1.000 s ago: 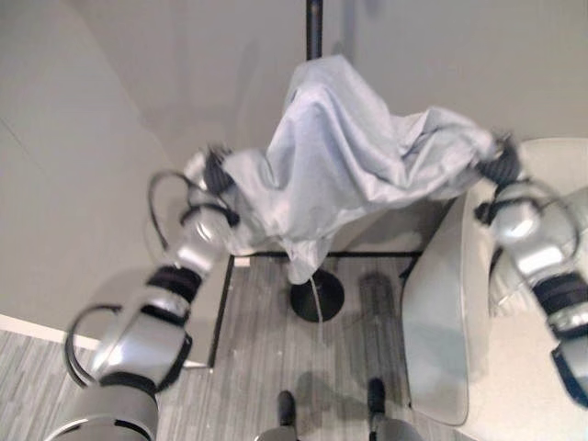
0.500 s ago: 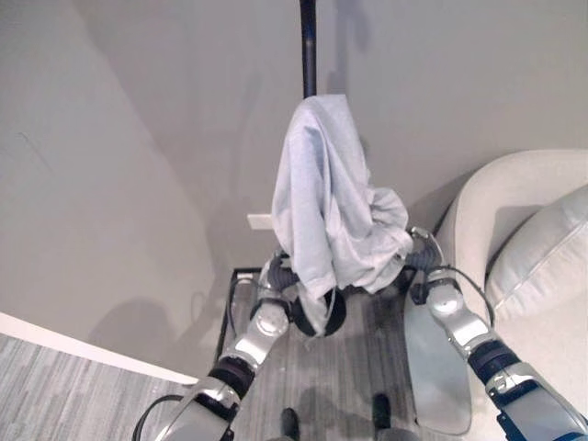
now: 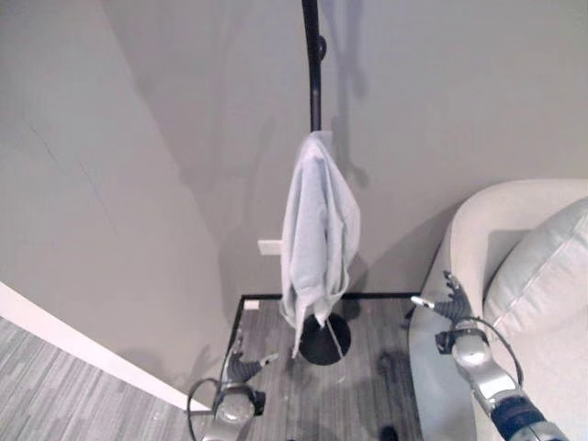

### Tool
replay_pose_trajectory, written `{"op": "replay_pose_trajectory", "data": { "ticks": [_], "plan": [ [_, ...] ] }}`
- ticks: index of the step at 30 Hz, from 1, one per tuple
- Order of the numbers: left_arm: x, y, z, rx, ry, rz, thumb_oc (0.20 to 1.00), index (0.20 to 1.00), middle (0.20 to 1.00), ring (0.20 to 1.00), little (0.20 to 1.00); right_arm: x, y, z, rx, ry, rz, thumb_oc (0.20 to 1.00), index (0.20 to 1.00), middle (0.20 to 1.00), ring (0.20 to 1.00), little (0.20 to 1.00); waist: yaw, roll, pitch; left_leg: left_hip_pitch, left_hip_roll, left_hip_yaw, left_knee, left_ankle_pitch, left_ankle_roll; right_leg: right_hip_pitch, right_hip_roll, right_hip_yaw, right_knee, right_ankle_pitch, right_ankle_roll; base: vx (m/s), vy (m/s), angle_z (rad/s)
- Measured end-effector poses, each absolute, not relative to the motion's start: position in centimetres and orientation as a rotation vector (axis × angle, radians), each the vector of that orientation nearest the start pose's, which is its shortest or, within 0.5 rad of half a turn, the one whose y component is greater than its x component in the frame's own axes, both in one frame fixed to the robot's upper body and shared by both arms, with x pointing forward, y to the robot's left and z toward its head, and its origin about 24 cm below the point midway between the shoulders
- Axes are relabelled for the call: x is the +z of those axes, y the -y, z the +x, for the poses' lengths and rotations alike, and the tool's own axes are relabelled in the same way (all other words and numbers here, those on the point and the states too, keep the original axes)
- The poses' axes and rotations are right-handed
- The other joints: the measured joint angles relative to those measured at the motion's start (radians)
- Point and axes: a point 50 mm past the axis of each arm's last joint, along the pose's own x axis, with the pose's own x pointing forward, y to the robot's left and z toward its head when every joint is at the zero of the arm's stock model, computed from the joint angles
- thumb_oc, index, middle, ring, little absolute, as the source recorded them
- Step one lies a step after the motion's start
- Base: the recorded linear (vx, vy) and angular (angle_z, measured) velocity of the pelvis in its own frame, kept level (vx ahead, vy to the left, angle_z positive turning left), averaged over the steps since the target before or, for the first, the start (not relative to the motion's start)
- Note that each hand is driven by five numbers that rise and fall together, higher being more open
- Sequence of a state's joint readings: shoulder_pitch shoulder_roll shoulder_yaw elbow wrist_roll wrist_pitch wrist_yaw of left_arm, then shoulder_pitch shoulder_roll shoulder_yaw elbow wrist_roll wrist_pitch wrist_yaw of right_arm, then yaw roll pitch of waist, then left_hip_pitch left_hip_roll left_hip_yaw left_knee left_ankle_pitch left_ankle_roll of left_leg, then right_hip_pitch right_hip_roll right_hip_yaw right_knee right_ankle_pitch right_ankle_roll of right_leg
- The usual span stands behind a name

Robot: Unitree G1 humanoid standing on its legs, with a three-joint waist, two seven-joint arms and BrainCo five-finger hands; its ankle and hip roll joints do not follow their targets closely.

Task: Hang the clothes on the sofa on the clothes rack.

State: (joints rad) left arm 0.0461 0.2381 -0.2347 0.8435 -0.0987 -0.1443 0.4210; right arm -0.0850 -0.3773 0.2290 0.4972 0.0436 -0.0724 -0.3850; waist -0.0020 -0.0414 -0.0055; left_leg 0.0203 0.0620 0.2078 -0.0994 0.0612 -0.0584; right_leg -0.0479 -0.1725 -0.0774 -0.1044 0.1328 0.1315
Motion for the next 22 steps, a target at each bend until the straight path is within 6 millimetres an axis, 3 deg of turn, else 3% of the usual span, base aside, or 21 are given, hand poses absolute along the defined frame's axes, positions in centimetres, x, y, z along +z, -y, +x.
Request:
{"op": "replay_pose_trajectory", "data": {
  "ticks": [4, 7, 10, 11, 13, 14, 15, 19, 22],
  "plan": [
    [-13.5, -22.6, 13.3, 0.336, -0.839, 0.376, 1.000, 1.000, 1.000, 1.000, 1.000, -3.8, 23.6, 21.9, -0.336, -0.320, -0.343, 1.000, 1.000, 1.000, 1.000, 1.000, -0.010, -0.007, -0.024, 0.004, 0.000, 0.000, 0.000, -0.001, -0.001, 0.003, -0.001, -0.001, 0.000, 0.000, 0.000, 0.00, 0.000, 0.00],
    [-15.0, -23.2, 10.1, 0.352, -0.994, 0.370, 1.000, 1.000, 1.000, 1.000, 1.000, -5.9, 25.0, 18.2, -0.579, -0.403, -0.048, 1.000, 1.000, 1.000, 1.000, 1.000, -0.020, -0.006, -0.038, 0.025, 0.000, 0.008, 0.000, -0.009, 0.000, 0.023, -0.002, 0.003, 0.000, -0.001, 0.002, 0.00, 0.006, -0.08],
    [-15.7, -23.1, 8.3, 0.372, -1.066, 0.333, 1.000, 1.000, 1.000, 1.000, 1.000, -7.8, 26.3, 16.0, -0.705, -0.480, 0.026, 1.000, 1.000, 1.000, 1.000, 1.000, -0.027, -0.001, -0.045, 0.036, -0.002, 0.031, 0.000, -0.015, 0.002, 0.023, -0.009, 0.004, 0.000, 0.001, 0.007, 0.02, 0.013, -0.23],
    [-16.1, -23.0, 7.2, 0.441, -1.117, 0.259, 1.000, 1.000, 1.000, 1.000, 1.000, -9.8, 27.3, 13.4, -0.830, -0.583, 0.067, 1.000, 1.000, 1.000, 1.000, 1.000, -0.030, 0.000, -0.062, 0.040, -0.002, 0.030, 0.000, -0.016, 0.001, 0.022, -0.009, 0.004, 0.000, 0.001, 0.008, 0.03, 0.010, -0.04],
    [-16.3, -22.8, 6.4, 0.486, -1.146, 0.204, 1.000, 1.000, 1.000, 1.000, 1.000, -12.0, 28.0, 10.1, -0.963, -0.730, 0.112, 1.000, 1.000, 1.000, 1.000, 1.000, -0.026, -0.003, -0.074, 0.048, -0.002, 0.028, 0.000, -0.017, 0.001, 0.032, -0.009, 0.003, 0.000, 0.000, 0.009, 0.00, 0.000, 0.02],
    [-16.6, -22.8, 5.4, 0.513, -1.183, 0.165, 1.000, 1.000, 1.000, 1.000, 1.000, -13.9, 28.1, 6.3, -1.108, -0.897, 0.174, 1.000, 1.000, 1.000, 1.000, 1.000, -0.023, -0.004, -0.082, 0.051, -0.002, 0.028, 0.000, -0.018, 0.001, 0.036, -0.010, 0.002, 0.000, 0.000, 0.011, 0.00, 0.000, 0.00],
    [-16.6, -22.8, 5.0, 0.521, -1.194, 0.156, 1.000, 1.000, 1.000, 1.000, 1.000, -14.0, 28.1, 5.9, -1.127, -0.904, 0.190, 1.000, 1.000, 1.000, 1.000, 1.000, -0.025, 0.007, -0.086, 0.047, -0.002, 0.029, 0.000, -0.018, 0.001, 0.033, -0.010, 0.003, 0.000, 0.000, 0.014, 0.01, -0.002, -0.07],
    [-16.9, -22.4, 4.7, 0.470, -1.228, 0.168, 1.000, 1.000, 1.000, 1.000, 1.000, -15.7, 27.4, 0.4, -1.361, -1.088, 0.393, 1.000, 1.000, 1.000, 1.000, 1.000, -0.025, 0.021, -0.097, 0.050, 0.000, 0.028, 0.000, -0.018, 0.001, 0.035, -0.016, -0.021, 0.000, -0.001, 0.036, 0.02, -0.004, 0.00],
    [-16.9, -21.8, 5.2, 0.376, -1.221, 0.183, 1.000, 1.000, 1.000, 1.000, 1.000, -15.8, 26.8, -3.5, -1.628, -1.142, 0.659, 1.000, 1.000, 1.000, 1.000, 1.000, -0.018, 0.037, -0.102, 0.030, 0.015, 0.017, 0.000, -0.018, 0.002, 0.029, -0.010, -0.037, 0.020, -0.007, 0.055, 0.01, -0.005, 0.12]
  ]
}}
